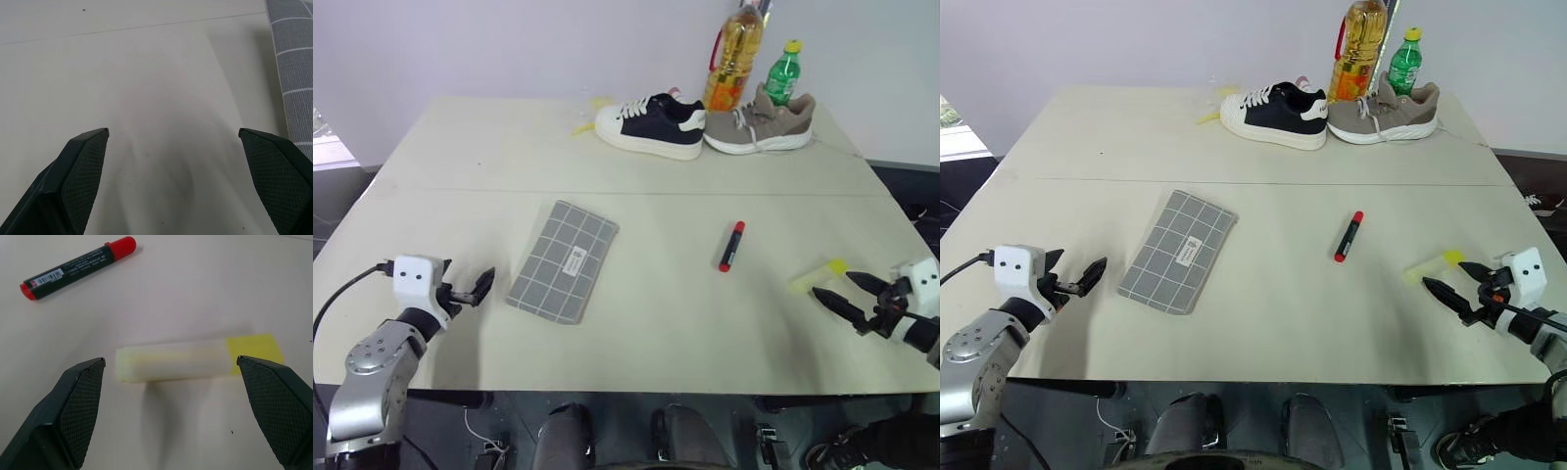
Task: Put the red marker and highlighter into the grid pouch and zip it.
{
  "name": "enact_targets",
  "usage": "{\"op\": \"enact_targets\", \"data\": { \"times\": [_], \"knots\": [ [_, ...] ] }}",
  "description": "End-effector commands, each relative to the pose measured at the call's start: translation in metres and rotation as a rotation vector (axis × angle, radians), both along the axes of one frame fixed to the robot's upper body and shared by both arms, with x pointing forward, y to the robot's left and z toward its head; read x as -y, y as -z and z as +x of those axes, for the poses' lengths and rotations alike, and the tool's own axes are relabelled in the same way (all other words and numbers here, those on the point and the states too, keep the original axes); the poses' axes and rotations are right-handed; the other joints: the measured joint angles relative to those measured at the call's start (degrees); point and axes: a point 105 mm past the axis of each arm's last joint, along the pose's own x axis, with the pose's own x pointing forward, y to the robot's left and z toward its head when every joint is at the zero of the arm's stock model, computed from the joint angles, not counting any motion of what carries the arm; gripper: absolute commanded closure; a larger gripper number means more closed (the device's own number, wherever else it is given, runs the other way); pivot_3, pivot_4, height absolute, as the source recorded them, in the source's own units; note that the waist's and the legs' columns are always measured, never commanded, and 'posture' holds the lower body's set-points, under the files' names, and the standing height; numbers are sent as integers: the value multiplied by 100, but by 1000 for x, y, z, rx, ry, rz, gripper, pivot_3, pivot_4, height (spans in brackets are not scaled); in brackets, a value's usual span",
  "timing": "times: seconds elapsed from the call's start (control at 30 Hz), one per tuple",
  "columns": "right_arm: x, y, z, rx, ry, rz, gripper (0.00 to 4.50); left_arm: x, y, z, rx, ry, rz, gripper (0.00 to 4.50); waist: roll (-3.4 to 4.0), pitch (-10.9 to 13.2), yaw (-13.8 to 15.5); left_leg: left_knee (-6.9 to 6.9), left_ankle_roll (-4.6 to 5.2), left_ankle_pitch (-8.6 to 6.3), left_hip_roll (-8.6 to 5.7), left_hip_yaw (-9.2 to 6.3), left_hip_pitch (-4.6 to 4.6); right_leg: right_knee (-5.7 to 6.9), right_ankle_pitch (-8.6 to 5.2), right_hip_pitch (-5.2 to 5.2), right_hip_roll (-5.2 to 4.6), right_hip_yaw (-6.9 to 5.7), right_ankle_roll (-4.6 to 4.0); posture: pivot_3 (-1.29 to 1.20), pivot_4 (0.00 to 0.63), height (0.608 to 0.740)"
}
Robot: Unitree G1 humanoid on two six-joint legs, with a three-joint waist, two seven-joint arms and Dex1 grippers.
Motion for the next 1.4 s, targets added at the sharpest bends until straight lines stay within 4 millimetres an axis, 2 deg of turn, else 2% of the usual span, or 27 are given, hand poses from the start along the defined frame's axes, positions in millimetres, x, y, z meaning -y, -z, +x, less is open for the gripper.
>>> {"op": "enact_targets", "data": {
  "times": [0.03, 0.2, 0.3, 0.4, 0.47, 0.57, 0.67, 0.73, 0.77, 0.83, 0.87, 0.97, 1.07, 1.13, 1.27, 1.4],
  "knots": [
    [1, -10, 7, 49, -8, -5, 0, -5, -16, 0, 54, -16, 32, 20, 1, 0, -3, 0, 0, 0, 0, 0, 0, 0, 0, 0, 0, 0, 0, 0, 150, 713],
    [0, -12, 14, 59, -24, 2, 0, -4, -19, 1, 80, -27, -13, 20, 2, -1, 0, 0, 0, 0, 0, 0, 0, 1, 1, 8, 3, 0, 2, 0, 150, 713],
    [-7, -22, 21, 79, -67, 7, 0, -2, -18, -2, 74, -27, -6, 20, 2, -1, -7, 2, 0, 0, 0, 1, 0, 1, 6, 10, 2, 0, 11, 0, 150, 713],
    [-23, -35, 32, 120, -128, 21, 0, 0, -20, -4, 89, -28, -5, 20, 4, -2, -5, 2, 0, 0, 0, 1, 0, 1, 9, 13, 3, 0, 16, 0, 150, 713],
    [-42, -43, 40, 148, -186, 32, 0, 3, -26, -6, 118, -23, -6, 20, 5, -2, -23, 2, 0, 0, 0, 1, 0, 2, 9, 10, 3, 0, 17, 0, 150, 713],
    [-106, -58, 57, 227, -350, 92, 0, 21, -33, -14, 172, 22, -14, 20, 0, -5, -73, 2, 0, 1, 5, 2, 0, 2, 11, 11, 5, 2, 19, 0, 150, 713],
    [-162, -70, 68, 276, -441, 190, 0, 41, -28, -23, 157, 97, 18, 20, 5, -6, -67, 1, -1, 1, 14, -1, -1, 7, 14, 8, 18, 3, 22, 0, 150, 713],
    [-198, -67, 71, 254, -505, 202, 1067, 53, -24, -30, 135, 157, 22, 0, 13, -6, -32, -1, -2, 1, 16, -1, -2, 12, 14, 1, 20, 3, 22, 0, 150, 713],
    [-215, -64, 71, 238, -539, 195, 1407, 57, -23, -33, 125, 181, 22, 0, 13, -6, -13, -1, -2, 1, 15, 0, -4, 12, 14, -1, 19, 3, 22, 0, 150, 713],
    [-239, -59, 71, 211, -582, 176, 2493, 61, -20, -37, 105, 218, 35, 0, 12, -7, 19, 1, -2, 1, 13, -2, -6, 11, 12, -20, 15, 1, 17, 0, 150, 713],
    [-246, -58, 71, 204, -592, 173, 2906, 62, -19, -38, 98, 229, 42, 0, 10, -7, 18, 1, -2, 1, 10, -3, -7, 10, 10, -20, 11, 0, 14, 0, 150, 713],
    [-296, -56, 74, 187, -647, 199, 4447, 71, -12, -53, 32, 334, 135, 0, 4, -11, -43, 4, 0, -1, -1, 0, -8, 10, 6, -21, -8, -2, -2, 0, 150, 713],
    [-332, -48, 74, 162, -670, 150, 4447, 73, -2, -62, -23, 405, 266, 0, 9, -9, -157, 0, 0, -1, 5, 6, -10, 11, 15, -30, -9, -4, -15, 0, 150, 713],
    [-347, -42, 74, 143, -681, 102, 4447, 77, 1, -65, -40, 436, 289, 0, 10, -8, -164, -1, -1, -1, 7, 5, -10, 12, 15, -36, -8, -8, -15, 0, 150, 713],
    [-369, -31, 85, 135, -625, -4, 4447, 82, 6, -65, -51, 460, 352, 0, 12, -7, -168, 2, -1, -1, 6, 7, -14, 12, 15, -38, -12, -10, -15, 0, 150, 713],
    [-382, -14, 93, 41, -574, -66, 4447, 84, 9, -59, -47, 458, 414, 0, 13, -7, -178, 0, -2, 0, 6, 8, -16, 14, 16, -42, -10, -11, -14, 0, 150, 713]
  ]
}}
